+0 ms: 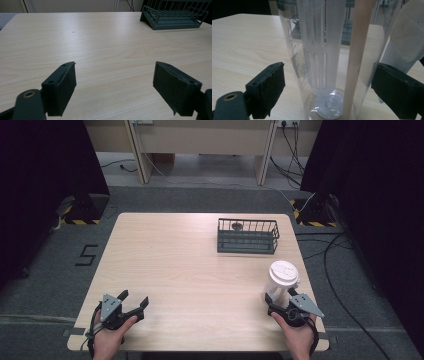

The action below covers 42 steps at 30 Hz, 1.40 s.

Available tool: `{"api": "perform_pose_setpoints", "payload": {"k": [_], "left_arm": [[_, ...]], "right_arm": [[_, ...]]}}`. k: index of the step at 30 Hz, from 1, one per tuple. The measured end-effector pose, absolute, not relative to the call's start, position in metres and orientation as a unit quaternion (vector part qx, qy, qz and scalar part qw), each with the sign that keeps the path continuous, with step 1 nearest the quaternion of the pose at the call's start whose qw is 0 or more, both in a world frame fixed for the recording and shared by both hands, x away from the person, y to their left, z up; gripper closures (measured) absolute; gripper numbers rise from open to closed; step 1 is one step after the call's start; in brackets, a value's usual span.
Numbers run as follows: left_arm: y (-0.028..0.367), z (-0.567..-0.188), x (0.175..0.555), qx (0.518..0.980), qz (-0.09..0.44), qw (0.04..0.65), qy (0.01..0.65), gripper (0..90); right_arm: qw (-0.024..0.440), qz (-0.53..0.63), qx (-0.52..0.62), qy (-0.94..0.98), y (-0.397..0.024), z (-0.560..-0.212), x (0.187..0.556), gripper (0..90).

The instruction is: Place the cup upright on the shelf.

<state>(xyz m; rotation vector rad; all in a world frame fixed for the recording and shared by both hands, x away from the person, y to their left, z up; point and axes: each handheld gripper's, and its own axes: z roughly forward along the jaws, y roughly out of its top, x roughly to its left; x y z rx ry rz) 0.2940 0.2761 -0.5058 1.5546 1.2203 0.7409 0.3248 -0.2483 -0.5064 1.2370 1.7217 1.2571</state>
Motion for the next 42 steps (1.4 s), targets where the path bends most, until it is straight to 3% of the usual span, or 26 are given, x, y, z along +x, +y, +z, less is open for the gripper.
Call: {"api": "perform_pose_setpoints", "payload": {"k": [11, 20, 42], "left_arm": [[0.276, -0.506, 0.294, 0.641, 0.306, 0.494, 0.502, 18.1], [0.276, -0.506, 0.294, 0.641, 0.305, 0.494, 0.502, 18.2], [0.276, -0.506, 0.294, 0.641, 0.305, 0.494, 0.503, 18.2]], "right_arm": [[0.332, 0.481, 0.475, 0.658, -0.245, -0.510, 0.341, 10.1], [0.345, 0.489, 0.464, 0.653, -0.246, -0.510, 0.344, 17.5], [0.357, 0.494, 0.450, 0.653, -0.245, -0.496, 0.349, 18.4]]}}
